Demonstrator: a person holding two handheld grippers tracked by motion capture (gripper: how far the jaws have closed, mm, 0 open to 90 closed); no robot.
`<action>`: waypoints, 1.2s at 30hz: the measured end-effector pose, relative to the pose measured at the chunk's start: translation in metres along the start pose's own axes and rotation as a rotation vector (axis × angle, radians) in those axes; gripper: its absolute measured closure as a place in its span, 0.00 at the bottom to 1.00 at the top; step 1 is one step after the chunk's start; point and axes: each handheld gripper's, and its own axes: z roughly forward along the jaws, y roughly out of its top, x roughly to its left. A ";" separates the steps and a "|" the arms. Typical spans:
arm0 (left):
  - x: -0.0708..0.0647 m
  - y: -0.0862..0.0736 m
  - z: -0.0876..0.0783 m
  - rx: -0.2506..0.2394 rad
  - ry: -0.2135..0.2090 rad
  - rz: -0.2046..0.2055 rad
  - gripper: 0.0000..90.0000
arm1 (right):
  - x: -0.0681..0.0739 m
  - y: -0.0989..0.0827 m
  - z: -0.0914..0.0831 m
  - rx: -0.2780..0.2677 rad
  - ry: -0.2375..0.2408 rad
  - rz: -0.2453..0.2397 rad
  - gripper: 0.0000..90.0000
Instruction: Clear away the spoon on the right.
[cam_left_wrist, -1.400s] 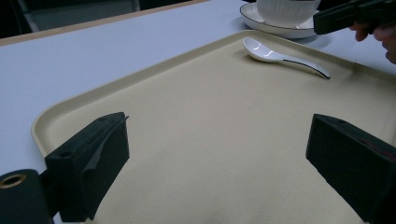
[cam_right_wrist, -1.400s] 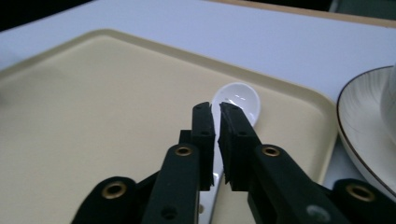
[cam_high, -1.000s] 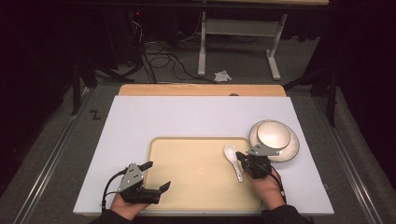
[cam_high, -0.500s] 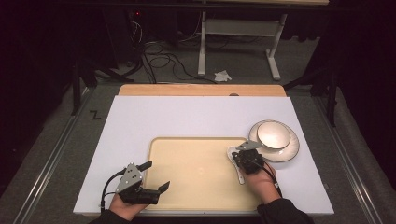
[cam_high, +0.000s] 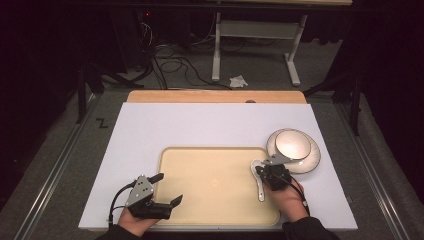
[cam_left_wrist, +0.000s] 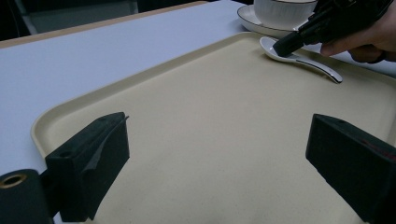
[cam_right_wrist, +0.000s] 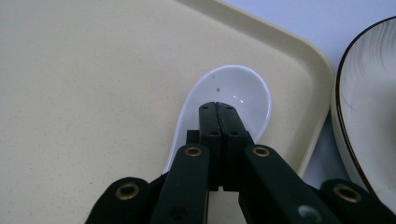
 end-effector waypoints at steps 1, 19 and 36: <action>0.000 0.000 0.000 0.000 0.000 0.000 0.07 | 0.000 0.000 0.000 0.000 0.000 0.002 1.00; 0.000 -0.001 0.000 -0.001 0.003 0.000 0.07 | -0.004 -0.003 -0.002 -0.010 -0.018 0.014 1.00; 0.002 -0.001 -0.001 -0.005 0.024 -0.006 0.07 | -0.006 -0.004 -0.038 -0.265 0.134 0.040 0.55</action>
